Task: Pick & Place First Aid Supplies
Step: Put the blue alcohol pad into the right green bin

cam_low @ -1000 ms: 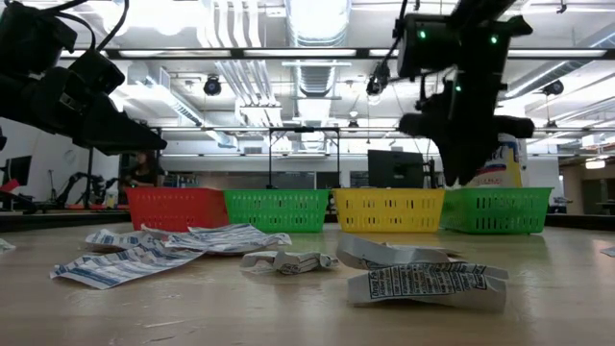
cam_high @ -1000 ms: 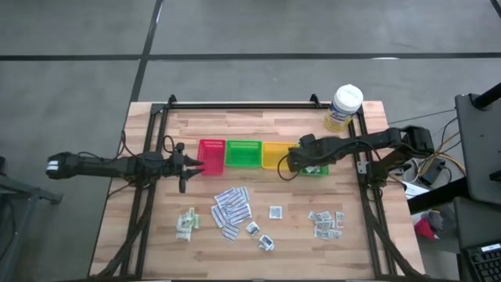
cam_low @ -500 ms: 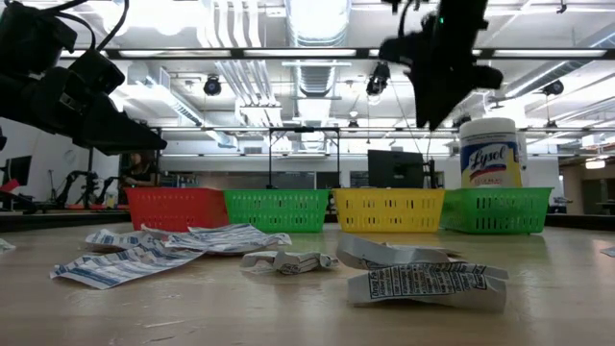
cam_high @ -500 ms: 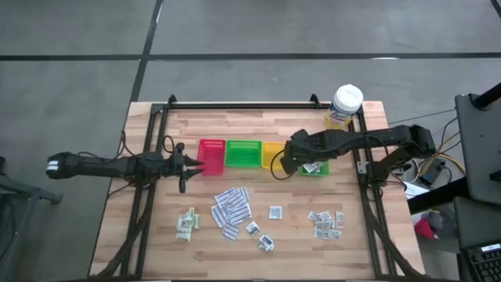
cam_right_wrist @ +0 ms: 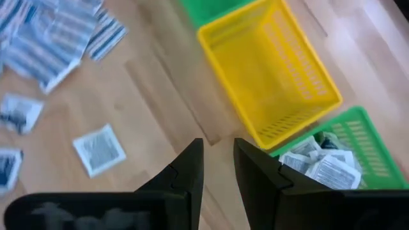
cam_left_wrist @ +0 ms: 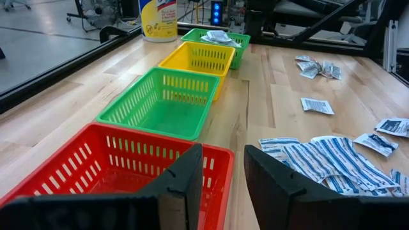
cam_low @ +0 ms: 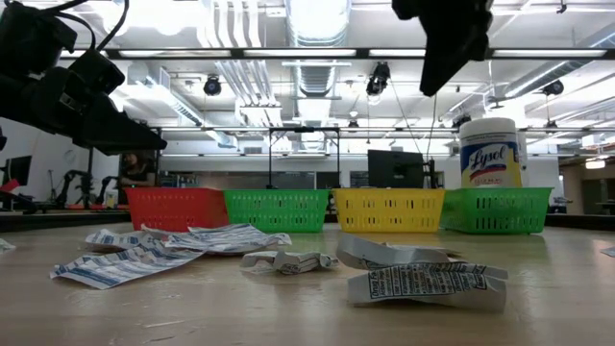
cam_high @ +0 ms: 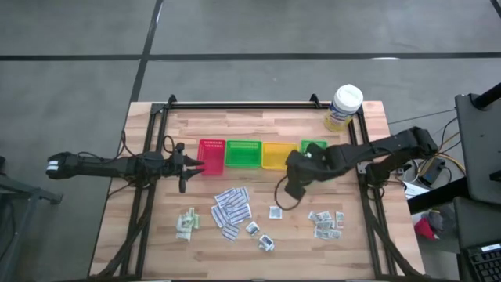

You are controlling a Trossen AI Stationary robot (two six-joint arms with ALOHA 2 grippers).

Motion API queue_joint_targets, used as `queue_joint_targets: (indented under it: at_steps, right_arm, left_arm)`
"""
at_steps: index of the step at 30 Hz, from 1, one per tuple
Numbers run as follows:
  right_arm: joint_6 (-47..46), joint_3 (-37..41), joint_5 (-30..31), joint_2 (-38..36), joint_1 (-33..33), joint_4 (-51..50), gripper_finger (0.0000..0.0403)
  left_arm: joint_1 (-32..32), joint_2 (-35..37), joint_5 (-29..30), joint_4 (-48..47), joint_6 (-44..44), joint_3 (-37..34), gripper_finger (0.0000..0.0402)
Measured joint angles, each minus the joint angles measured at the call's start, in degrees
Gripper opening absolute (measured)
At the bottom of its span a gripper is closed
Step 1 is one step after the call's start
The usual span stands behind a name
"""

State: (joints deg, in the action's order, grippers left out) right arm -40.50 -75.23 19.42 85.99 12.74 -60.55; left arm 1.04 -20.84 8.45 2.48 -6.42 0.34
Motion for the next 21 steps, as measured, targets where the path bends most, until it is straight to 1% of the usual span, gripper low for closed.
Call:
queue_joint_targets:
  at_steps: [4, 10, 16, 21]
  right_arm:
    - [4.2, 0.3, 0.0, 0.0, 2.0, 0.2, 0.0086]
    - [11.1, 0.3, -1.0, 0.2, 4.3, 3.4, 0.0073]
    - [20.7, 0.4, -8.4, 0.2, 5.0, 8.8, 0.0063]
    - [27.1, 0.5, -13.6, 0.2, 5.0, 12.3, 0.0066]
  left_arm:
    - [0.0, 0.0, 0.0, 0.0, 0.0, 0.0, 0.0113]
    - [0.0, 0.0, 0.0, 0.0, 0.0, 0.0, 0.0113]
    - [0.0, 0.0, 0.0, -0.1, 0.0, 0.0, 0.0113]
    - [0.0, 0.0, -0.2, -0.3, 0.0, 0.0, 0.0113]
